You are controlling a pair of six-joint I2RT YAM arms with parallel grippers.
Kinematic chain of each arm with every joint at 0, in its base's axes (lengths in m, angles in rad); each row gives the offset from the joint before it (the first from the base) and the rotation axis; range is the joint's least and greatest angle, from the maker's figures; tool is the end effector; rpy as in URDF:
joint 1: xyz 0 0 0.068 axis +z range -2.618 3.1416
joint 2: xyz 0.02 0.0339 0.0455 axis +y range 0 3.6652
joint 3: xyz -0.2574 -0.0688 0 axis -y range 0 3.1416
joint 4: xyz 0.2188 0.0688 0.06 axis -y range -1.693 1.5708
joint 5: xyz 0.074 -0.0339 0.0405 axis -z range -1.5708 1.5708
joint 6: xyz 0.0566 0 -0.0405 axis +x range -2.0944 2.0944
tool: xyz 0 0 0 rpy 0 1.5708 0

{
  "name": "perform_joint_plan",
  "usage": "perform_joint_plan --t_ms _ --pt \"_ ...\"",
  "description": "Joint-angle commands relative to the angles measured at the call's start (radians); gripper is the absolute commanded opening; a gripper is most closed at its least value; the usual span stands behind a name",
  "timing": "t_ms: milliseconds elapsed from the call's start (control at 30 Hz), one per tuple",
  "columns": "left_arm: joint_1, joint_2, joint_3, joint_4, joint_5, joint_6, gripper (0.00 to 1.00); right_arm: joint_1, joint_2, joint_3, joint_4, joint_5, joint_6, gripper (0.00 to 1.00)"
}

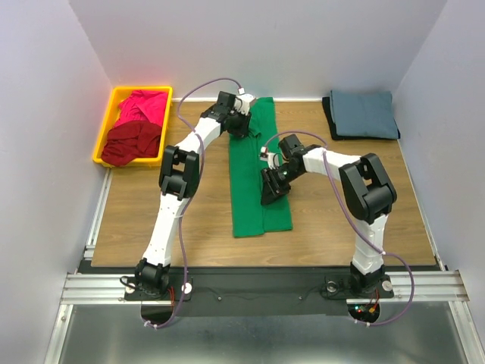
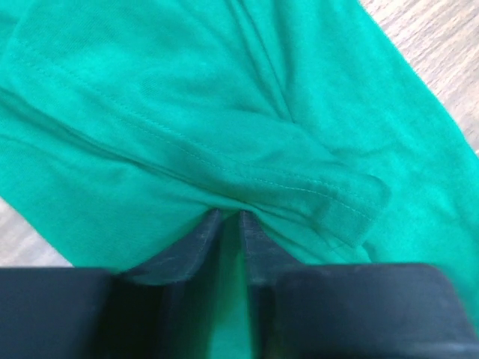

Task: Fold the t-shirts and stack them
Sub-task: Fold the tshirt

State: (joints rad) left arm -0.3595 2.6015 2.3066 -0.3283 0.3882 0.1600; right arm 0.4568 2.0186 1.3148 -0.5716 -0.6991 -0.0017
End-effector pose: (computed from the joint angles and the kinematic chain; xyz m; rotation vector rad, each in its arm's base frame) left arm 0.5262 -0.2206 0.1659 0.7723 2.0505 -0.5377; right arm 0.3171 0.1964 0.1374 -0.7886 2.7075 1.0945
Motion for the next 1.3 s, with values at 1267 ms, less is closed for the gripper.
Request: perform_joint_plan --t_ms 1267 --pt "-0.032 -1.633 -1.516 -0.081 0.235 0.590 0.59 0.184 -0.432 -0.387 0.064 0.311 -0.282 0.42"
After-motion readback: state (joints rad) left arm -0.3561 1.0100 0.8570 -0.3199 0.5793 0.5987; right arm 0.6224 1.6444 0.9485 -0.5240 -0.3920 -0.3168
